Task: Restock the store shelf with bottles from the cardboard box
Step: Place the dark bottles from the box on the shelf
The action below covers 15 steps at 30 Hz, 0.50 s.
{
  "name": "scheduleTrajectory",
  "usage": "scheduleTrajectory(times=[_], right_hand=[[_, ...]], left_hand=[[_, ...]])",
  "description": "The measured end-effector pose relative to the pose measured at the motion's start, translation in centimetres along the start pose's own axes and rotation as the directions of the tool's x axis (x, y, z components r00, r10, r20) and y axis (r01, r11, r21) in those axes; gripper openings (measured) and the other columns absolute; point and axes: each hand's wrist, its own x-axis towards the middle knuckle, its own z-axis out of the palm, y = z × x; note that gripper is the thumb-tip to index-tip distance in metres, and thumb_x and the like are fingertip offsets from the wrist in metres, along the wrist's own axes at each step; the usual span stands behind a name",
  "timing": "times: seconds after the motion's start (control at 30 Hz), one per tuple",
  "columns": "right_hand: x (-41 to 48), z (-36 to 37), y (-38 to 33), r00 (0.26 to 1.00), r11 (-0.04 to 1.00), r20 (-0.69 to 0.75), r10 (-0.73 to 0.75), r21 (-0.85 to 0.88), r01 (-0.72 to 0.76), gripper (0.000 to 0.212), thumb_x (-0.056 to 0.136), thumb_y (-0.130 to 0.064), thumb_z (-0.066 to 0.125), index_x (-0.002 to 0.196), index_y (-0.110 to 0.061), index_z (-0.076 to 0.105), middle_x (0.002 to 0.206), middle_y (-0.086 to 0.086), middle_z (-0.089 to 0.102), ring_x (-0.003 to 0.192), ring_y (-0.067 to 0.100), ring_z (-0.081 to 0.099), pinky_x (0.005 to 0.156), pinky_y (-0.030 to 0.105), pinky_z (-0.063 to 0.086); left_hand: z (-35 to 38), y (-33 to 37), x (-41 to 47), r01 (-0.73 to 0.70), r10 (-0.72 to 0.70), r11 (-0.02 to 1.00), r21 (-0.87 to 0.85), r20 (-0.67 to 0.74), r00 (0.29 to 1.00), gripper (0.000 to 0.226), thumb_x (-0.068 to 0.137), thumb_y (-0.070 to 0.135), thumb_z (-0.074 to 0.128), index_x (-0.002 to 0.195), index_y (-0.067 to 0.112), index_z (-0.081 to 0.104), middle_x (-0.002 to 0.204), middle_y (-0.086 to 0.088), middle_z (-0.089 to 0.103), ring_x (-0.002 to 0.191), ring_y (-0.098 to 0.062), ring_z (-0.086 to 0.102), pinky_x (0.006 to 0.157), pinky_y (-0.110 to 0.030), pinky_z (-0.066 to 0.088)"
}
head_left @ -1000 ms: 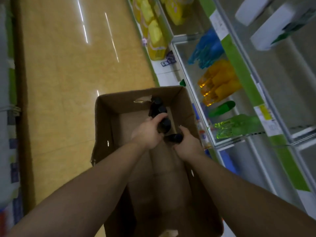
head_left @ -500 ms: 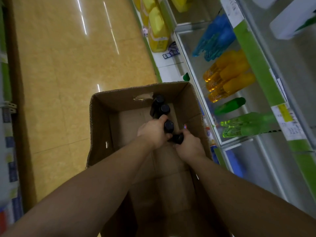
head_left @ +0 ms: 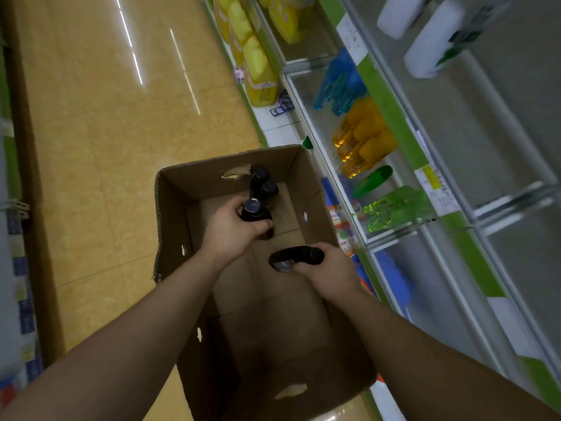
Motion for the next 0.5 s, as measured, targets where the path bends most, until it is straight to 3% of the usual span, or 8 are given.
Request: scheduleTrajectory(times=[0.1, 0.23, 0.3, 0.4, 0.5], right_hand=[[-3.6, -2.0, 0.3, 0.998, 0.996, -0.045, -0.038, 0.082, 0.041, 0.036, 0.067, -0.047, 0.077, 0.098, -0.030, 0.070, 0.079, -0.007, 0.071, 0.075, 0.016, 0.069, 0.066, 0.036, 0.060], [-9.5, -5.9, 0.8, 0.984, 0.971, -0.164, -0.072, 0.215, 0.106, 0.013, 0.072, -0.029, 0.081, 0.078, -0.028, 0.070, 0.054, -0.019, 0.063, 0.053, -0.003, 0.058, 0.051, 0.019, 0.044], [-13.5, -8.1, 1.1, 0.972, 0.955, -0.208, -0.106, 0.249, 0.158, 0.014, 0.075, -0.023, 0.081, 0.075, -0.029, 0.068, 0.051, -0.023, 0.060, 0.050, -0.006, 0.055, 0.045, 0.010, 0.037], [-20.4, -11.2, 2.3, 0.942, 0.916, -0.312, -0.124, 0.328, 0.229, 0.008, 0.072, -0.023, 0.079, 0.075, -0.025, 0.071, 0.064, -0.008, 0.069, 0.058, 0.002, 0.060, 0.050, 0.020, 0.044], [-28.6, -14.2, 4.3, 0.897, 0.867, -0.404, -0.179, 0.366, 0.337, 0.009, 0.076, -0.017, 0.076, 0.074, -0.025, 0.073, 0.066, -0.003, 0.071, 0.060, 0.012, 0.064, 0.055, 0.029, 0.048]], left_hand=[[-0.6, 3.0, -3.2, -0.050, 0.049, 0.998, -0.030, -0.026, 0.998, 0.047, 0.074, 0.026, 0.084, 0.117, 0.025, 0.063, 0.108, 0.014, 0.067, 0.097, 0.000, 0.061, 0.068, -0.011, 0.048], [-0.4, 8.4, -8.3, -0.167, 0.169, 0.984, 0.056, -0.029, 0.985, 0.045, 0.068, 0.033, 0.087, 0.108, 0.032, 0.066, 0.102, 0.016, 0.069, 0.098, -0.007, 0.064, 0.082, -0.025, 0.052], [0.2, 11.5, -11.5, -0.214, 0.214, 0.975, 0.056, 0.000, 0.977, 0.043, 0.064, 0.034, 0.087, 0.102, 0.035, 0.066, 0.099, 0.014, 0.070, 0.095, -0.010, 0.066, 0.086, -0.034, 0.056], [1.7, 16.2, -17.8, -0.290, 0.290, 0.957, 0.002, 0.048, 0.956, 0.038, 0.058, 0.036, 0.079, 0.094, 0.035, 0.066, 0.088, 0.010, 0.071, 0.077, -0.015, 0.066, 0.073, -0.042, 0.059], [3.8, 20.2, -25.5, -0.386, 0.388, 0.921, -0.046, 0.079, 0.918, 0.028, 0.066, 0.032, 0.075, 0.091, 0.032, 0.063, 0.082, 0.005, 0.065, 0.067, -0.019, 0.058, 0.059, -0.035, 0.051]])
